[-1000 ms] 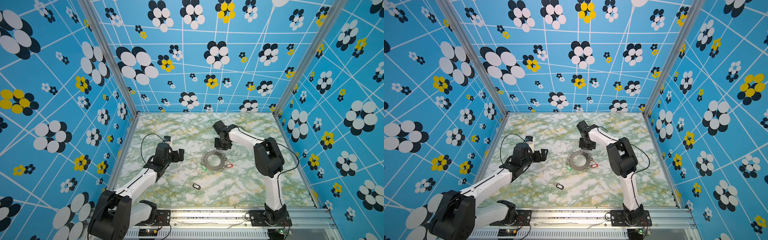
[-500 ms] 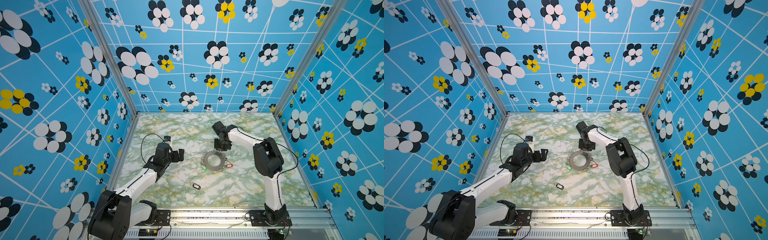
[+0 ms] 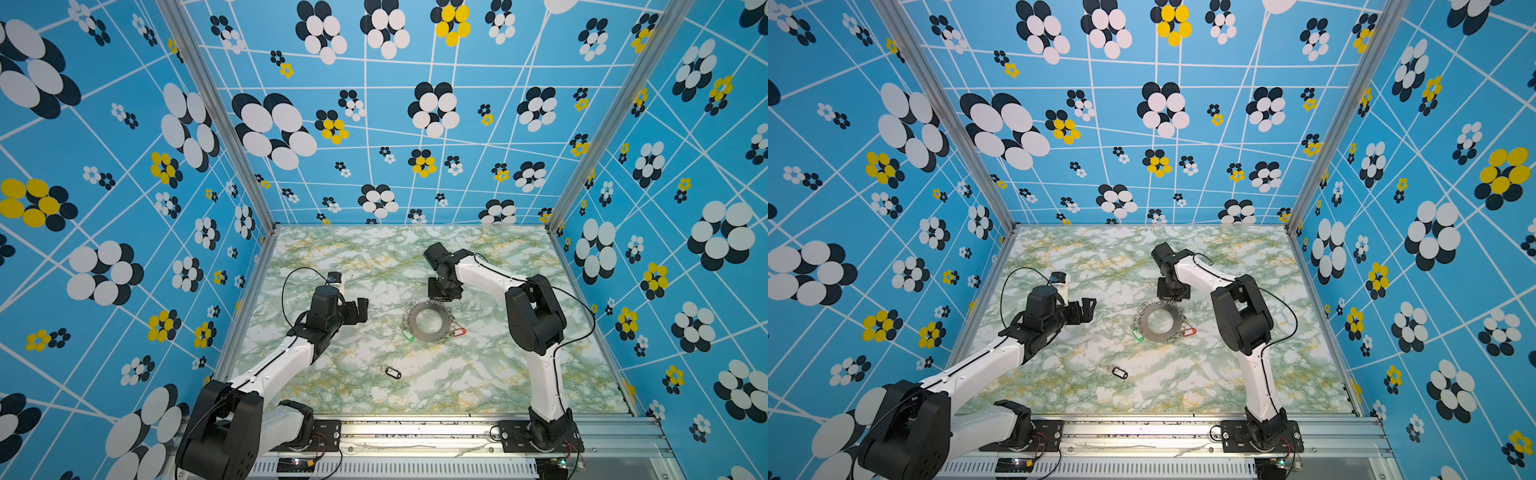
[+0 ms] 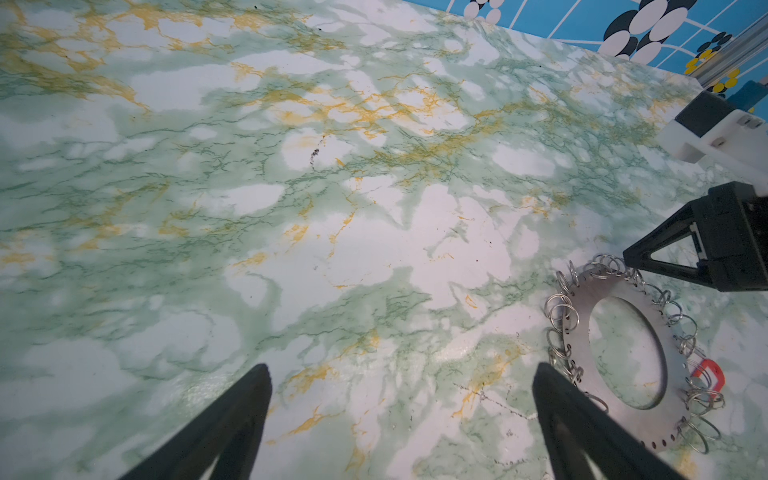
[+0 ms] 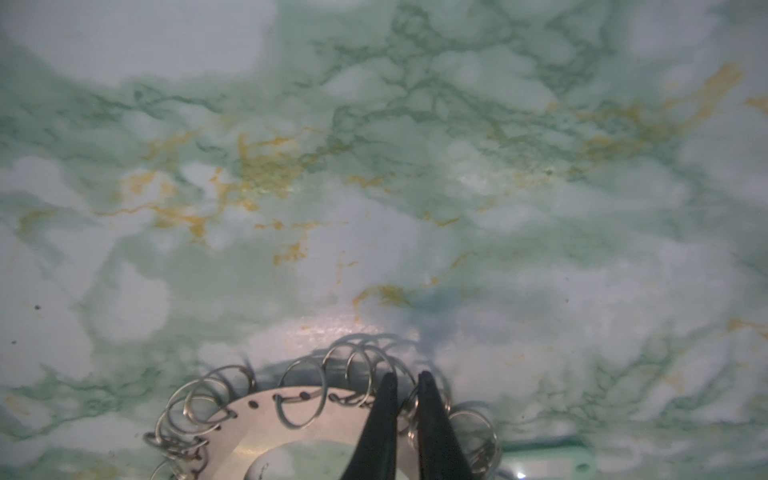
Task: Put the keys on the keyring
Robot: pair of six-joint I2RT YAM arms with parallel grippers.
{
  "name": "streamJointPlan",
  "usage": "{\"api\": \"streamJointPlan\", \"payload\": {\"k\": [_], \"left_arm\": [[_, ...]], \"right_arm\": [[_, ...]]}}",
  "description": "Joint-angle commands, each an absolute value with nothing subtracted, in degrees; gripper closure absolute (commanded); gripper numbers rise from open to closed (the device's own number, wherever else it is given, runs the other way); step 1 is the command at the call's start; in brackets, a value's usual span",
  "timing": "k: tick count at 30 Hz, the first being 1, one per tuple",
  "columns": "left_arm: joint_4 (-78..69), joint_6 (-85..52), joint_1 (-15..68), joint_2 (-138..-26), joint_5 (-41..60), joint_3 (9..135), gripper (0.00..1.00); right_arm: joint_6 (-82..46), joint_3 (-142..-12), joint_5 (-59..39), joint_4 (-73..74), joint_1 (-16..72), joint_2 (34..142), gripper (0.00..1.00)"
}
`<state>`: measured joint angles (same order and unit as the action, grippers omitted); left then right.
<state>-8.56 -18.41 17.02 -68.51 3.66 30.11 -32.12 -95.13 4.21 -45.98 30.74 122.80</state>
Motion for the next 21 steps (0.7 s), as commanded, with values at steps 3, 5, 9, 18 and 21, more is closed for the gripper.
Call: {"api": "streamJointPlan", "payload": {"k": [3,5,9,18,21], "left_arm": [[-8.6,-17.6,17.3,-68.4,3.4,31.4,0.01],[-8.5,-17.7,17.3,-68.3,3.3,31.4,0.01],[-8.6,-17.7,17.3,-68.3,3.2,31.4,0.01],[-7.4,-18.2,17.4,-66.9,4.1,32.5,0.01],[-6.1,-18.0,17.8,-65.9,4.2,33.8,0.01]], "right_arm": [[-31.5,-96.9,4.2,-48.0,31.5,124.3,0.92],[-31.5,-97.1,4.2,-48.1,31.5,124.3,0.94],[-31.2,-97.3,4.4,-48.2,31.6,123.9,1.00],[-26.3,-95.4,5.9,-45.8,33.9,116.3,1.00],[-22.6,-93.7,5.4,-44.1,35.0,112.1,1.00]]}}
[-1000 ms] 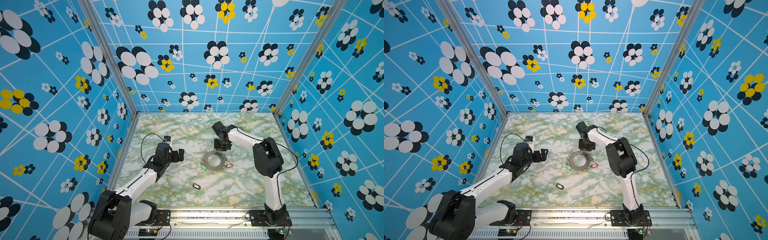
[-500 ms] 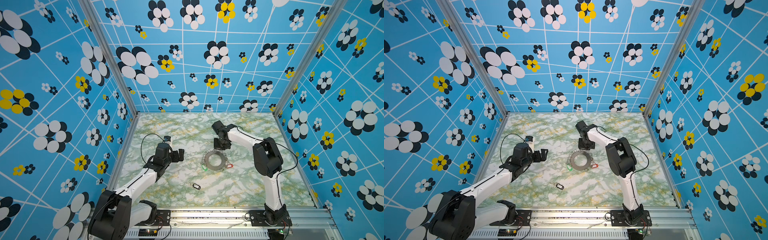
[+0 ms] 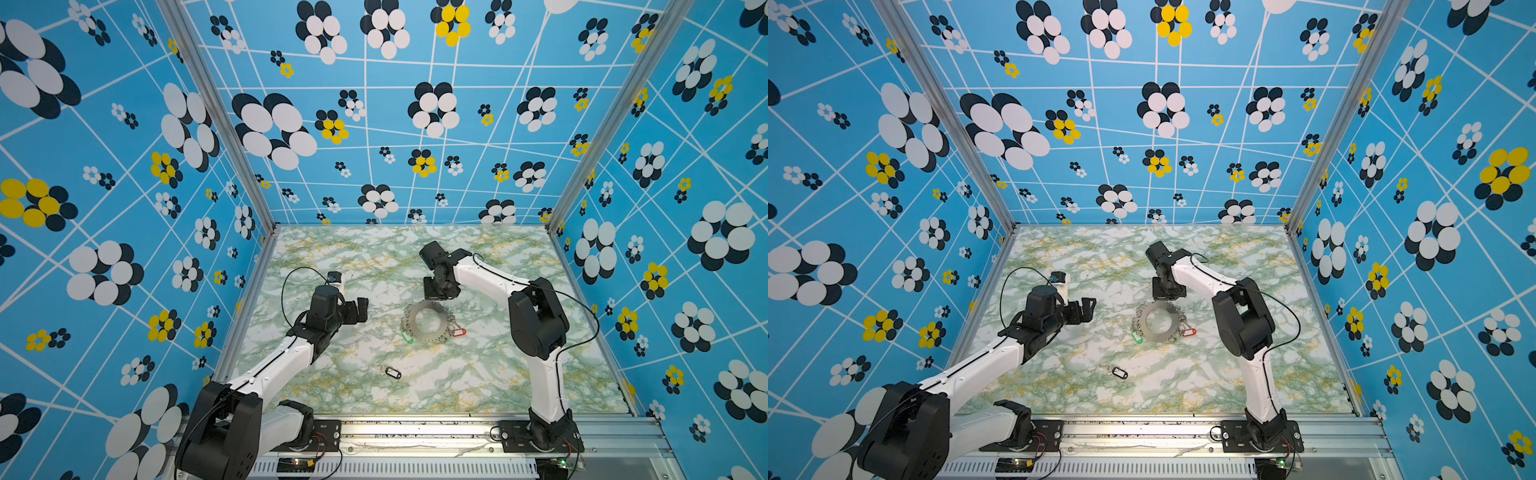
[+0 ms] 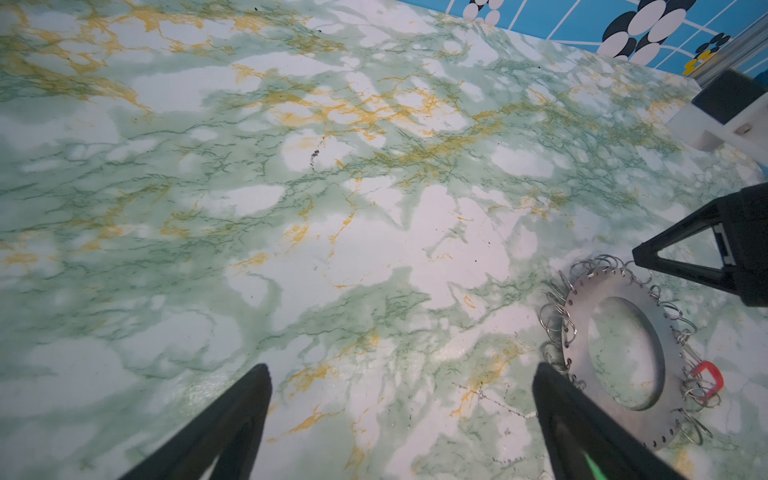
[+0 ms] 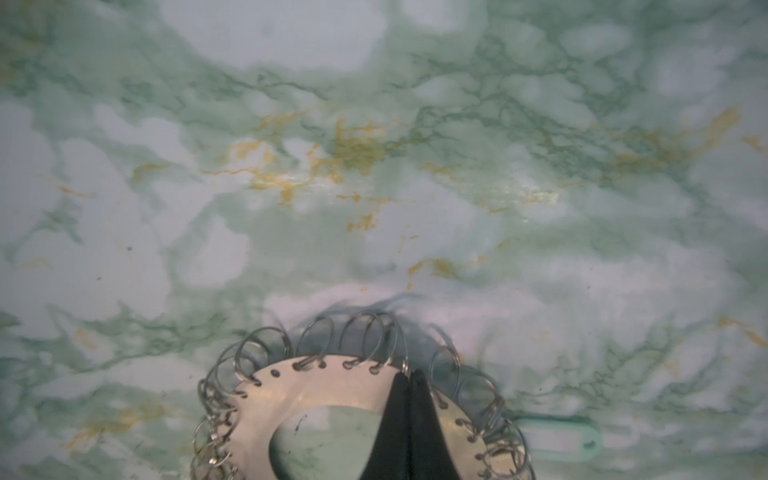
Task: Put the keys on the keyring
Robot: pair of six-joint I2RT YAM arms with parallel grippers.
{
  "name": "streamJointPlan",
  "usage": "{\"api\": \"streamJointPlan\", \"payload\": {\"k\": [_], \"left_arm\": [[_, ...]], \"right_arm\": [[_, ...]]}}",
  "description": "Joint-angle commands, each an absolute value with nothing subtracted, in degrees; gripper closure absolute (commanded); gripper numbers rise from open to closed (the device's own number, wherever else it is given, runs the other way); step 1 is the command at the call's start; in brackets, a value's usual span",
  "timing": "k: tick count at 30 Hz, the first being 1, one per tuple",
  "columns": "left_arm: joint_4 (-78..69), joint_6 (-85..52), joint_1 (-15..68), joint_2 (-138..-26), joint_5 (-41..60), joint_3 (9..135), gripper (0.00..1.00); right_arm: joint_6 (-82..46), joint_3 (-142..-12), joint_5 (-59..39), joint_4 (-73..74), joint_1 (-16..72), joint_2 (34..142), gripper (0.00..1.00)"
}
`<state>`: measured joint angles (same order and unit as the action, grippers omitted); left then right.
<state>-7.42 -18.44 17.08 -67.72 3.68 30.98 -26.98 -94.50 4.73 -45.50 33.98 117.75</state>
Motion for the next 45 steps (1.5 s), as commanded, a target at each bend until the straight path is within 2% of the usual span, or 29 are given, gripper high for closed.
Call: {"api": "streamJointPlan", "payload": {"k": [1,8,15,25,29,34,38,40,45], "left_arm": [[-5.7,-17.9,18.1,-65.6,4.2,34.3,0.01],[-2.5,-15.4,21.5,-64.2,3.8,38.9,0.01],[0.9,-11.2,23.8,-62.0,9.4,45.5,0.01],[3.4,-2.4,23.8,-67.2,25.7,54.3,0.00],[3.8,-2.6,23.9,-70.1,27.2,55.8,0.07],[7.3,-1.9,24.1,-72.6,23.9,57.8,0.18],[7.0,-1.8,24.5,-72.3,28.5,56.2,0.27],[6.7,-1.8,25.4,-71.4,31.2,54.8,0.28],[6.4,-1.5,28.1,-70.8,28.2,52.4,0.35]], "right_arm": [[-21.6,-92.9,5.6,-43.5,35.5,110.5,1.00],[-10.5,-82.2,0.2,-33.3,36.5,96.9,1.00],[-1.0,-66.7,-10.7,-11.9,36.3,82.9,1.00],[6.6,-60.3,-25.7,-0.9,35.7,78.9,1.00],[8.2,-59.7,-32.3,1.2,35.2,79.1,1.00],[6.6,-60.3,-34.2,3.1,35.2,79.1,1.00],[6.5,-61.5,-34.5,2.2,35.1,79.3,1.00],[6.7,-62.4,-34.6,1.1,34.9,79.7,1.00],[7.0,-63.6,-37.0,0.7,34.5,80.3,1.00]]}}
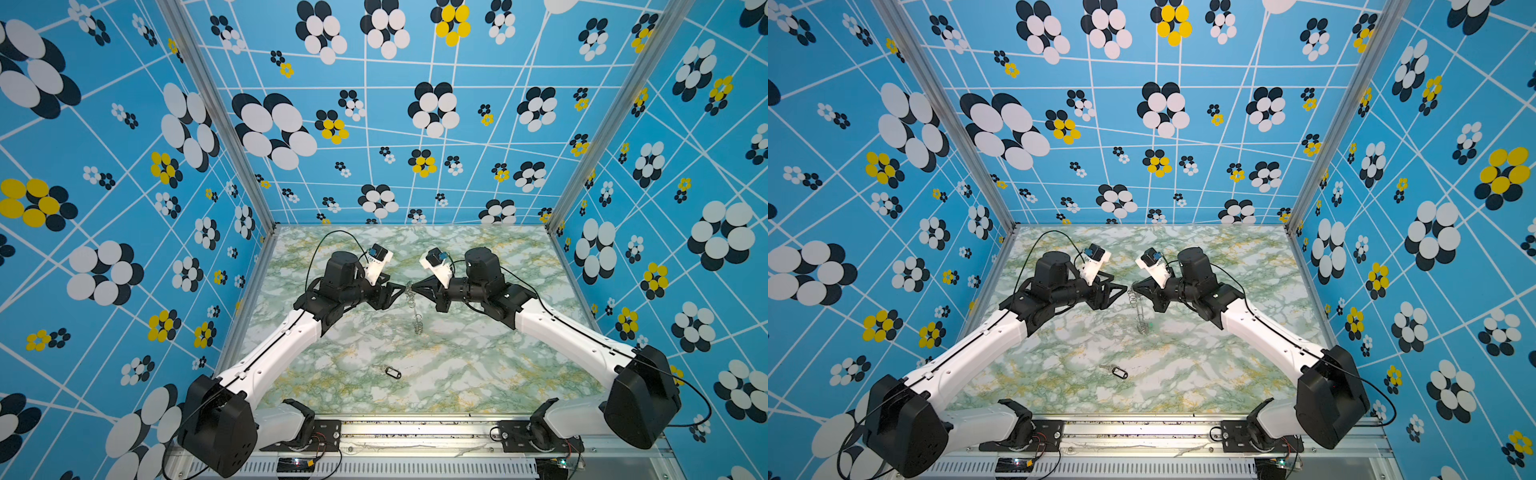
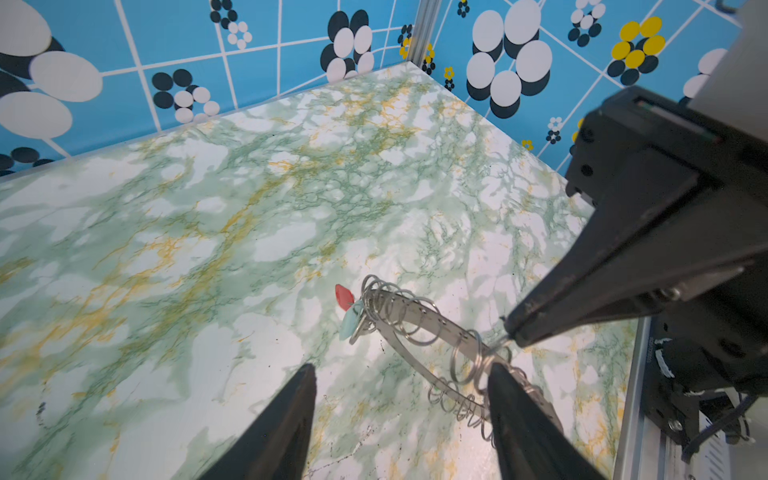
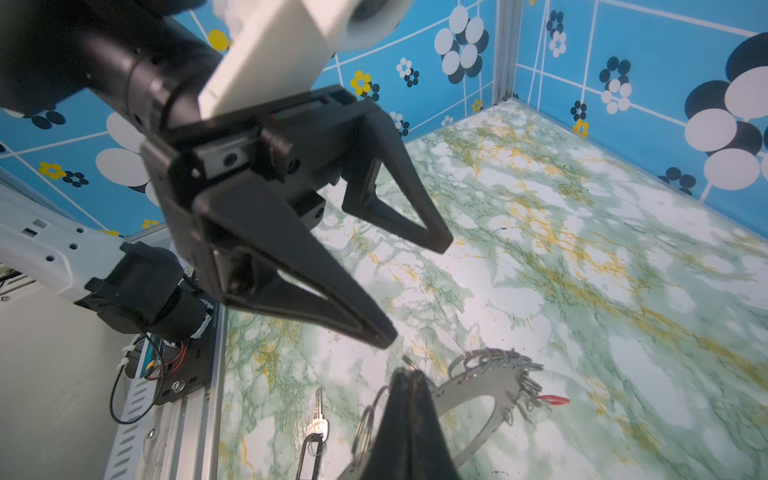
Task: Put the keys on the keyring
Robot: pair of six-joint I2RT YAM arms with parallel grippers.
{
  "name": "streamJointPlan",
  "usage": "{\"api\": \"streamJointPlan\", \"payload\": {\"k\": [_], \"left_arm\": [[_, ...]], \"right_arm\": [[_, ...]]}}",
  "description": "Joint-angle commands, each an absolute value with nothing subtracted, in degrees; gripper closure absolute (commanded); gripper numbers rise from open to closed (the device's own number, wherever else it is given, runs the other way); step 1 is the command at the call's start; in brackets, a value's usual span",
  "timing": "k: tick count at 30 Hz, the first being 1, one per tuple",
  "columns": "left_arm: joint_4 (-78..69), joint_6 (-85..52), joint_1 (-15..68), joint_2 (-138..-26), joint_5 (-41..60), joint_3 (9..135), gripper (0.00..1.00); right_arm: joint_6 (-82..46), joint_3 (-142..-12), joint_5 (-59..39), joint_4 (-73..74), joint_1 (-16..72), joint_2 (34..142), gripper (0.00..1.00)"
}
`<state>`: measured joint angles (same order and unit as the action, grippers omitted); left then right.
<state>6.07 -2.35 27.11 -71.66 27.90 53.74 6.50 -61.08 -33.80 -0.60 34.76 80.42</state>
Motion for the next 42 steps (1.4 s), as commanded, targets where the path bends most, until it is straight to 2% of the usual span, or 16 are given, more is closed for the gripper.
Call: {"api": "streamJointPlan", "payload": {"k": [1,5,10,22,28,34,39,42], "left_arm": [[6.6,-1.4,28.3,-71.2,27.8,52.3,0.36],[5.6,-1.0,28.5,-71.8,29.5,52.2,0.37],[8.9,0.7,29.5,-73.6,26.5,54.2,0.39],[3.0,-2.1,29.0,-67.7,12.2,51.2,0.38],[2.2,-4.3,29.1,-65.7,11.2,49.9,0.40],[3.1,-4.3,29.0,-62.3,5.7,48.5,0.48],[1.9,-4.5,29.1,-60.0,8.2,47.4,0.50],[3.7,-5.8,29.3,-60.8,8.5,48.1,0.51]], "right_arm": [[7.1,-63.8,-37.7,0.7,34.4,80.3,1.00],[7.2,-64.0,-38.3,0.0,34.1,80.0,1.00],[7.2,-64.1,-39.5,-0.5,33.5,78.9,1.00],[7.2,-64.7,-43.1,-2.3,33.5,79.1,1.00],[7.3,-64.8,-41.7,-2.9,33.5,78.4,1.00],[7.7,-64.9,-41.1,-3.7,33.5,78.0,1.00],[7.7,-65.3,-40.7,-4.1,33.5,78.4,1.00],[5.1,-65.6,-34.1,-6.6,33.5,80.0,1.00]]}}
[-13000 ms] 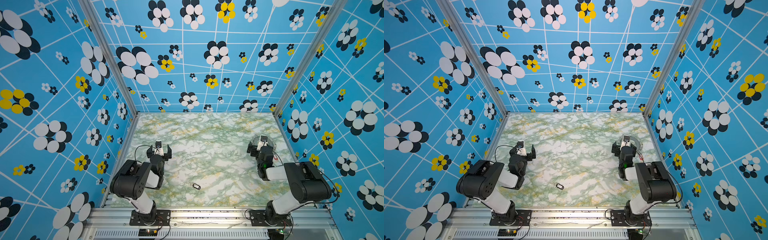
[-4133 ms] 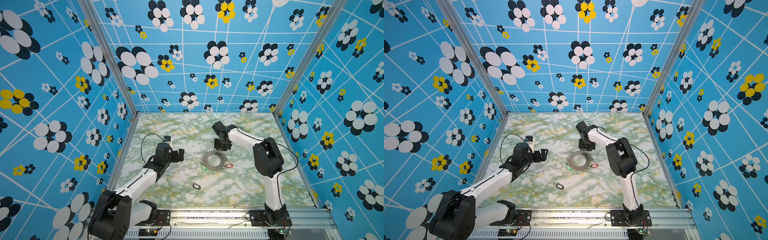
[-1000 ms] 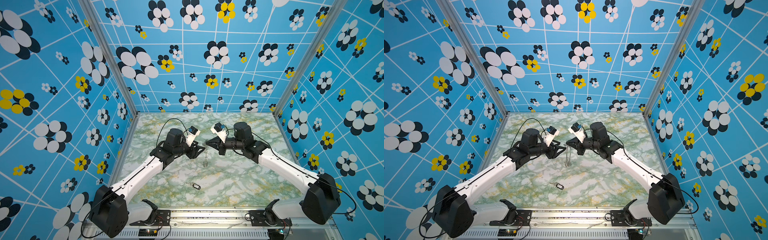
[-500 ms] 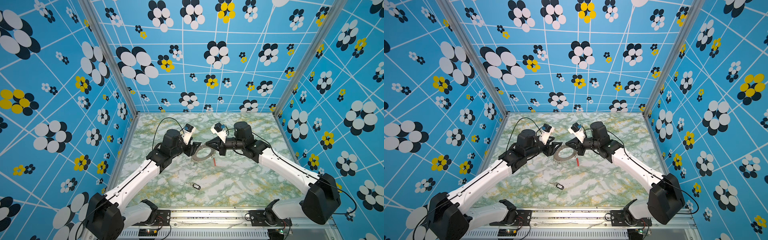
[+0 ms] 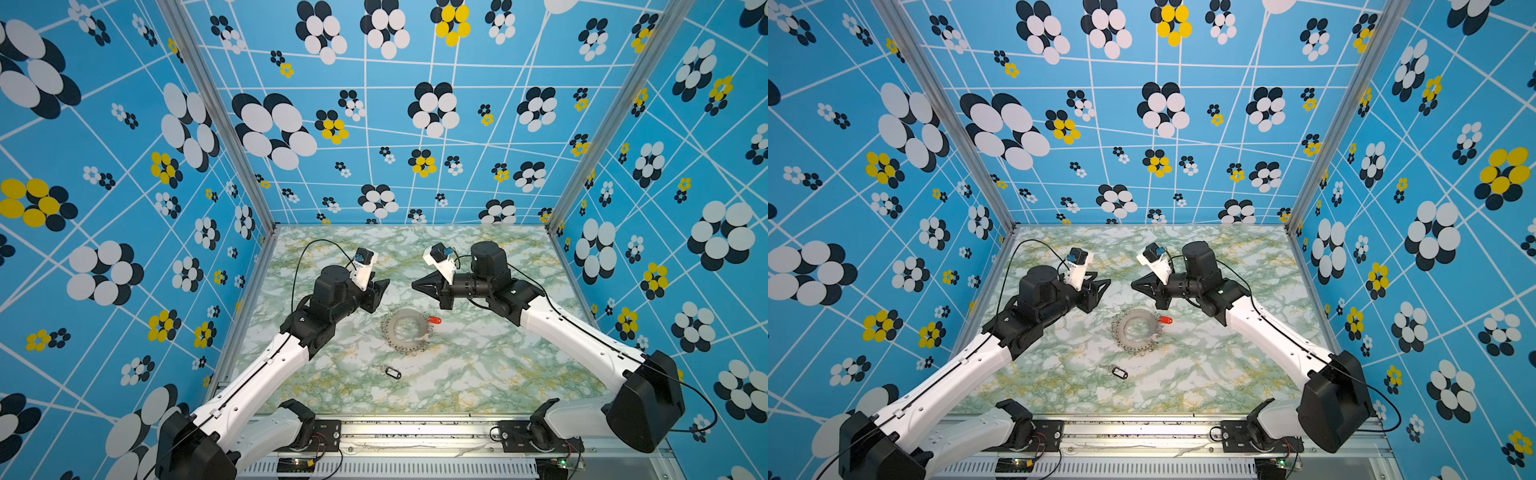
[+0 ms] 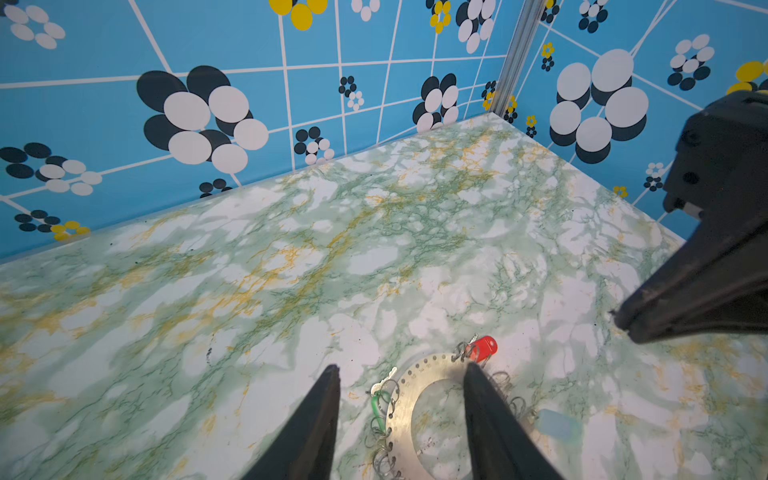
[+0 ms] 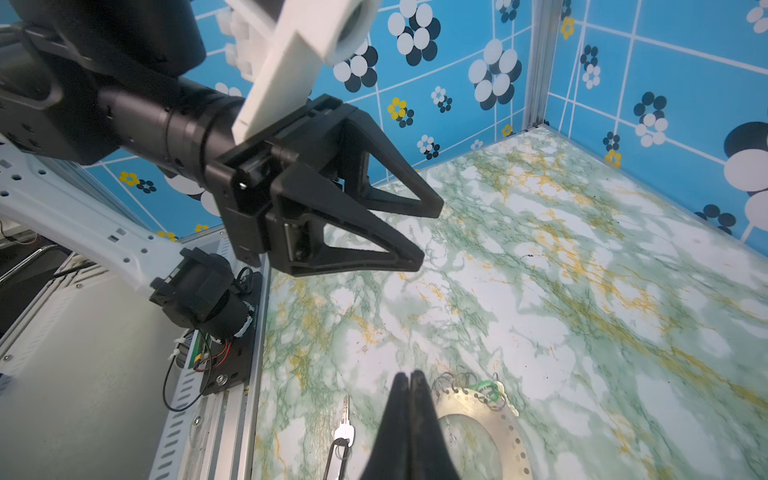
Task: Put the keys on the keyring
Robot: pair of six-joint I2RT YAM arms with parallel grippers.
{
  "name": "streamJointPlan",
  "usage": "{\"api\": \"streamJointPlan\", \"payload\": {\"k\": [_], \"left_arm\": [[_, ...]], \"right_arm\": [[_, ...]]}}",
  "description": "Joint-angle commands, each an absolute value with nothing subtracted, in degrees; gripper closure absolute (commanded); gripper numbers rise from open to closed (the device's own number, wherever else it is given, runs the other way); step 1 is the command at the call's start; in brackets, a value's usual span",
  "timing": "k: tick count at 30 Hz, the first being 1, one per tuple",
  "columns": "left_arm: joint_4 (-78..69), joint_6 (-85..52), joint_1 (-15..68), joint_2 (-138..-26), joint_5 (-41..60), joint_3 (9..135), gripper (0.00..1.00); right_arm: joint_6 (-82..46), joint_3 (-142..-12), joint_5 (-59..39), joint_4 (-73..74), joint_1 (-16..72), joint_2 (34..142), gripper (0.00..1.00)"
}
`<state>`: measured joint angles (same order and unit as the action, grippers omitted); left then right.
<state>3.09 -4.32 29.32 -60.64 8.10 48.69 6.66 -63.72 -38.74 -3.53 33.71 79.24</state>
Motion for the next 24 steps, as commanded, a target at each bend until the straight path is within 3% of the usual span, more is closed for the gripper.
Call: {"api": "streamJointPlan", "payload": {"k": [1,2,4,7,13,19,24], "left_arm": [[4.4,-6.1,29.3,-60.8,8.4,48.1,0.50],[4.9,-6.7,29.4,-60.8,7.9,48.1,0.50],[6.4,-7.3,29.4,-60.7,7.0,47.9,0.46],[9.5,-8.5,29.4,-60.7,5.1,47.7,0.33],[11.5,-14.4,29.4,-58.8,2.9,44.1,0.26],[13.2,-17.6,29.3,-56.2,-1.2,40.3,0.24],[14.9,-18.1,29.0,-54.2,-2.3,39.2,0.23]], "right_arm": [[3.3,-65.4,-31.0,-7.8,33.5,80.8,1.00],[0.4,-64.7,-28.3,-8.5,33.5,81.7,1.00],[-5.8,-62.4,-25.6,-9.0,33.6,83.4,0.79],[-14.7,-56.4,-23.1,-8.3,35.0,84.5,0.64],[-31.6,-46.7,-19.3,-11.5,37.2,83.9,0.57],[-44.4,-46.7,-12.0,-16.0,48.4,85.2,0.55],[-43.4,-51.4,-5.7,-19.8,55.5,88.4,0.57]]}}
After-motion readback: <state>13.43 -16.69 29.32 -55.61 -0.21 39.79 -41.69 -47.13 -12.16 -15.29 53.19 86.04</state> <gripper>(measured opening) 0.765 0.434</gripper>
